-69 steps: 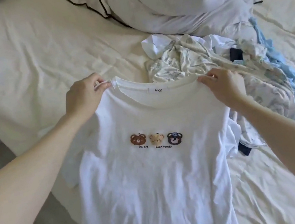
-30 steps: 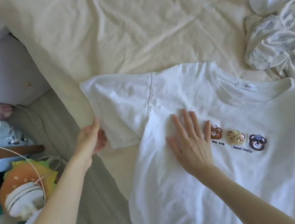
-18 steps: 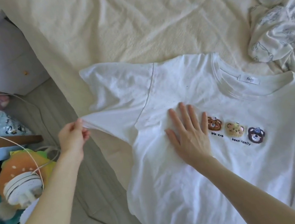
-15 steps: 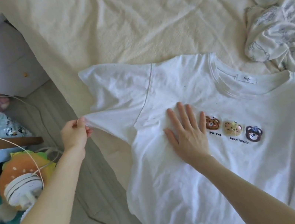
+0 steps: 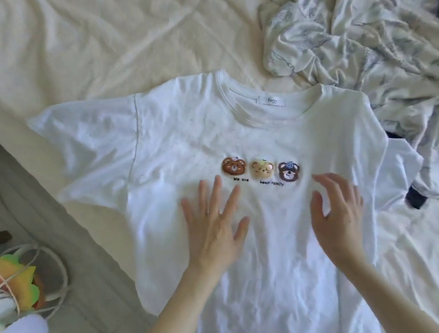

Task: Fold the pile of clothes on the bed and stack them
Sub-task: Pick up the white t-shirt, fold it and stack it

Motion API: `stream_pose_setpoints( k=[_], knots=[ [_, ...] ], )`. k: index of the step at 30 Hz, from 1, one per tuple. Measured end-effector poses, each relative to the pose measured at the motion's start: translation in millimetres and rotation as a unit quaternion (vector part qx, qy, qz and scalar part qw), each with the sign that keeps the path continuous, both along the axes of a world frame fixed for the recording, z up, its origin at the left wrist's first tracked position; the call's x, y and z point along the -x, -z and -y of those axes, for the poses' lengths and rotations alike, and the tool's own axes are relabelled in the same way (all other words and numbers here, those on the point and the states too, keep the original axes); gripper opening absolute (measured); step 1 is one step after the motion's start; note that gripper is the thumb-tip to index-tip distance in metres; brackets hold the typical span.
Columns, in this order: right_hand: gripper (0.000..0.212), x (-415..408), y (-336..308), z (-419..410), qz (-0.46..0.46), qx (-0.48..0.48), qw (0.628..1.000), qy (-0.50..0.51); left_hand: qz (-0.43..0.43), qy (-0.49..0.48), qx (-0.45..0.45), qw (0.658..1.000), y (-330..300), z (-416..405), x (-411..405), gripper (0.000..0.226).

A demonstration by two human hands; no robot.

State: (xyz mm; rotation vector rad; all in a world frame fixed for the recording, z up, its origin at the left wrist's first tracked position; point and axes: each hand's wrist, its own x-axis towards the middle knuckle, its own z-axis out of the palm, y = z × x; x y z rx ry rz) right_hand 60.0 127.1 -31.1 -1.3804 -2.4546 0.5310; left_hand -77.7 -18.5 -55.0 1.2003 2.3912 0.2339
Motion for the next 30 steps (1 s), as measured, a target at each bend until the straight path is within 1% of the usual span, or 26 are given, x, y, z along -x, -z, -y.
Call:
stream_pose_setpoints(
  k=[2,3,4,5,6,7,8,10,12,13,14,15,16,17,18,19,20,21,22,23,24,25,26,27,28,30],
  knots=[
    [0.031,-34,-3,-24,0.004,0.02,0.988,0.153,0.011,0.034,0.093,0.995,14,-7,-17,0.075],
    [0.035,-48,-2,-37,-0.006,0.048,0.97,0.239,0.01,0.034,0.123,0.992,22,-8,-20,0.078],
    [0.037,-62,-1,-51,-0.026,0.091,0.94,0.328,0.005,0.032,0.141,0.989,28,-8,-23,0.08],
    [0.036,-72,1,-64,-0.056,0.159,0.895,0.413,-0.002,0.035,0.155,0.987,30,-9,-23,0.08],
    [0.028,-80,2,-74,-0.096,0.247,0.841,0.472,-0.008,0.042,0.169,0.985,30,-9,-22,0.08],
    [0.021,-87,3,-81,-0.127,0.334,0.79,0.499,-0.012,0.049,0.182,0.982,29,-10,-21,0.08],
    [0.027,-93,5,-87,-0.146,0.39,0.759,0.501,-0.013,0.055,0.194,0.979,28,-11,-20,0.08],
    [0.036,-101,6,-99,-0.206,0.47,0.705,0.49,-0.006,0.059,0.218,0.974,28,-14,-18,0.08],
    [0.03,-100,-1,-109,-0.267,0.547,0.645,0.461,0.01,0.054,0.236,0.97,26,-19,-18,0.08],
    [0.022,-99,-6,-113,-0.282,0.566,0.634,0.445,0.012,0.052,0.246,0.968,26,-21,-18,0.08],
    [0.012,-99,-10,-116,-0.291,0.562,0.639,0.437,0.012,0.052,0.255,0.966,25,-22,-18,0.079],
    [0.005,-100,-15,-117,-0.301,0.526,0.667,0.434,0.011,0.054,0.261,0.964,25,-23,-17,0.079],
    [0.009,-103,-19,-117,-0.31,0.448,0.72,0.43,0.011,0.055,0.267,0.962,24,-23,-17,0.079],
    [0.016,-109,-26,-118,-0.316,0.345,0.781,0.414,0.01,0.057,0.27,0.961,25,-23,-17,0.08],
    [0.021,-116,-34,-119,-0.317,0.246,0.831,0.385,0.009,0.057,0.273,0.96,25,-23,-17,0.08],
    [0.025,-125,-42,-119,-0.308,0.171,0.862,0.364,0.007,0.057,0.278,0.959,26,-23,-17,0.08],
    [0.027,-138,-44,-121,-0.294,0.127,0.874,0.365,0.007,0.056,0.283,0.957,26,-23,-17,0.08],
    [0.026,-151,-41,-123,-0.278,0.117,0.869,0.393,0.008,0.055,0.289,0.956,26,-24,-16,0.079],
    [0.022,-163,-35,-127,-0.256,0.138,0.849,0.44,0.012,0.054,0.294,0.954,26,-24,-16,0.079],
    [0.017,-174,-28,-128,-0.226,0.202,0.817,0.491,0.015,0.052,0.296,0.954,26,-24,-16,0.079],
    [0.014,-184,-16,-129,-0.213,0.294,0.771,0.524,0.018,0.051,0.297,0.953,26,-24,-15,0.079],
    [0.015,-193,-7,-128,-0.215,0.38,0.721,0.538,0.02,0.05,0.299,0.953,26,-25,-14,0.079],
    [0.021,-200,2,-129,-0.224,0.434,0.685,0.541,0.02,0.05,0.302,0.952,26,-25,-14,0.079],
    [0.029,-205,7,-130,-0.223,0.459,0.672,0.536,0.017,0.049,0.305,0.951,26,-25,-13,0.079],
    [0.035,-208,12,-134,-0.217,0.459,0.678,0.532,0.012,0.048,0.307,0.95,26,-26,-13,0.079],
    [0.052,-207,16,-147,-0.214,0.415,0.714,0.521,0.005,0.047,0.307,0.95,25,-27,-14,0.079]
  ],
)
